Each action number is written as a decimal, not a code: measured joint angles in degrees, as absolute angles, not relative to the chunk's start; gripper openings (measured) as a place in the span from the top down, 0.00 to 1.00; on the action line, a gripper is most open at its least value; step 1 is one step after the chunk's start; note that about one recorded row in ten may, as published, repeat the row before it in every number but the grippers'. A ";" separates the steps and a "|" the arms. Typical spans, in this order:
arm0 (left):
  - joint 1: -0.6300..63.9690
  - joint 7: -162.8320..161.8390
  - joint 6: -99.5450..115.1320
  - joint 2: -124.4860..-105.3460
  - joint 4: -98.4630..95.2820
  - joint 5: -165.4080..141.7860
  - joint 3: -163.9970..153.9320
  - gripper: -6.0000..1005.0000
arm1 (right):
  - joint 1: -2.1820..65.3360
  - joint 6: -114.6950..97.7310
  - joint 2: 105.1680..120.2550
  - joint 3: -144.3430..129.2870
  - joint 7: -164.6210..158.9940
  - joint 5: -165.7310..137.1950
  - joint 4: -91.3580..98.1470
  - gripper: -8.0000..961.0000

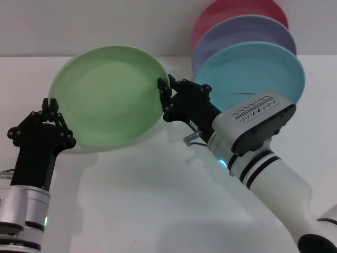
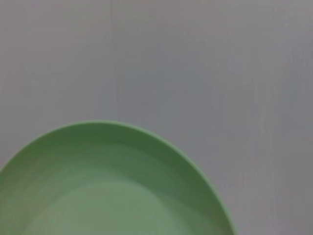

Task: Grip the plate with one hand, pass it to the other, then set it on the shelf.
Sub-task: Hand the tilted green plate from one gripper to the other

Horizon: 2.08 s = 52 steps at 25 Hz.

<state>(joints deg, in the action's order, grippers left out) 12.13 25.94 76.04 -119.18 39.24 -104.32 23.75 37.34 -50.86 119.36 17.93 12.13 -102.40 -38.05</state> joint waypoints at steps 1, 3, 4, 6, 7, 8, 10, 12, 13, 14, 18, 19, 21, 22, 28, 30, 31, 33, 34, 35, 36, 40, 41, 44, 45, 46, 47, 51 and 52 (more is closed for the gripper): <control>12.13 25.94 76.04 -119.18 39.24 -104.33 23.75 0.96 | 37.35 -50.87 119.36 17.94 12.13 -102.41 -38.05 0.82; 12.12 25.96 76.06 -119.18 39.23 -104.32 23.71 0.96 | 37.34 -50.89 119.36 17.93 12.13 -102.44 -38.05 0.83; 12.13 25.96 76.07 -119.18 39.16 -104.32 23.69 0.96 | 37.35 -50.90 119.36 17.93 12.13 -102.46 -38.05 0.83; 12.13 25.96 76.08 -119.18 39.13 -104.32 23.69 0.96 | 37.35 -50.91 119.36 17.93 12.13 -102.47 -38.05 0.84; 12.13 25.96 76.09 -119.18 39.13 -104.32 23.69 0.96 | 37.35 -50.96 119.36 17.93 12.13 -102.49 -38.06 0.84; 12.13 25.96 76.10 -119.18 39.13 -104.32 23.70 0.96 | 37.35 -50.96 119.36 17.93 12.13 -102.49 -38.06 0.84; 12.13 25.96 76.11 -119.18 39.13 -104.32 23.72 0.96 | 37.33 -51.01 119.36 17.97 12.13 -102.51 -38.06 0.85; 12.13 25.94 76.11 -119.18 39.13 -104.32 23.72 0.96 | 37.31 -51.03 119.36 18.01 12.13 -102.53 -38.06 0.85; 12.13 25.93 76.12 -119.18 39.13 -104.32 23.71 0.96 | 37.31 -51.03 119.35 18.01 12.13 -102.54 -38.06 0.85; 12.13 25.92 76.11 -119.18 39.13 -104.32 23.71 0.96 | 37.29 -51.07 119.36 18.02 12.13 -102.56 -38.06 0.86; 12.13 25.84 76.12 -119.18 39.05 -104.32 23.83 0.96 | 37.28 -51.11 119.35 18.02 12.13 -102.57 -38.06 0.86; 12.13 25.80 76.12 -119.18 39.02 -104.32 23.83 0.96 | 37.27 -51.12 119.35 18.02 12.13 -102.57 -38.06 0.87; 12.14 25.76 76.11 -119.18 38.98 -104.32 23.85 0.96 | 37.27 -51.12 119.36 18.02 12.13 -102.57 -38.06 0.87; 12.16 25.73 76.12 -119.18 38.96 -104.32 23.86 0.96 | 37.27 -51.12 119.36 18.02 12.13 -102.57 -38.06 0.87; 12.19 25.73 76.11 -119.18 38.92 -104.32 23.87 0.96 | 37.42 -50.99 119.35 18.02 12.13 -102.57 -38.06 0.88; 12.21 25.73 76.11 -119.18 38.92 -104.33 23.79 0.95 | 37.45 -50.97 119.36 18.02 12.13 -102.57 -38.06 0.88; 12.21 25.73 76.12 -119.18 38.93 -104.33 23.76 0.95 | 37.48 -50.97 119.35 18.02 12.13 -102.57 -38.06 0.88; 12.21 25.70 76.12 -119.18 38.93 -104.32 23.72 0.95 | 37.50 -50.96 119.35 18.02 12.13 -102.57 -38.05 0.89; 12.22 25.68 76.12 -119.18 38.93 -104.32 23.70 0.94 | 37.50 -50.95 119.35 18.02 12.13 -102.57 -38.05 0.89; 12.22 25.68 76.12 -119.18 38.93 -104.32 23.70 0.94 | 37.51 -50.94 119.35 18.02 12.13 -102.57 -38.05 0.89; 12.22 25.68 76.12 -119.18 38.93 -104.32 23.69 0.94 | 37.52 -50.93 119.35 18.02 12.13 -102.57 -38.05 0.90; 12.22 25.66 76.11 -119.18 38.93 -104.32 23.59 0.93 | 37.53 -50.91 119.35 18.02 12.13 -102.57 -38.05 0.90; 12.22 25.66 76.11 -119.18 38.94 -104.32 23.59 0.93 | 37.53 -50.90 119.35 18.02 12.13 -102.57 -38.05 0.90; 12.21 25.66 76.11 -119.18 39.00 -104.32 23.57 0.92 | 37.47 -50.89 119.35 18.02 12.13 -102.57 -38.05 0.90; 12.22 25.66 76.12 -119.18 39.01 -104.33 23.56 0.92 | 37.41 -50.89 119.35 18.02 12.13 -102.57 -38.06 0.90; 12.21 25.66 76.12 -119.18 39.02 -104.33 23.55 0.92 | 37.35 -50.88 119.35 18.06 12.13 -102.57 -38.06 0.91; 12.19 25.66 76.17 -119.18 39.04 -104.35 23.54 0.92 | 37.28 -50.88 119.36 18.14 12.26 -102.57 -38.06 0.91; 12.07 25.66 76.35 -119.18 39.13 -104.38 23.48 0.91 | 37.03 -51.04 119.48 18.61 14.03 -102.28 -38.20 0.91; 12.07 25.66 76.35 -119.18 39.13 -104.38 23.48 0.91 | 36.97 -51.08 119.51 18.71 14.35 -102.21 -38.27 0.91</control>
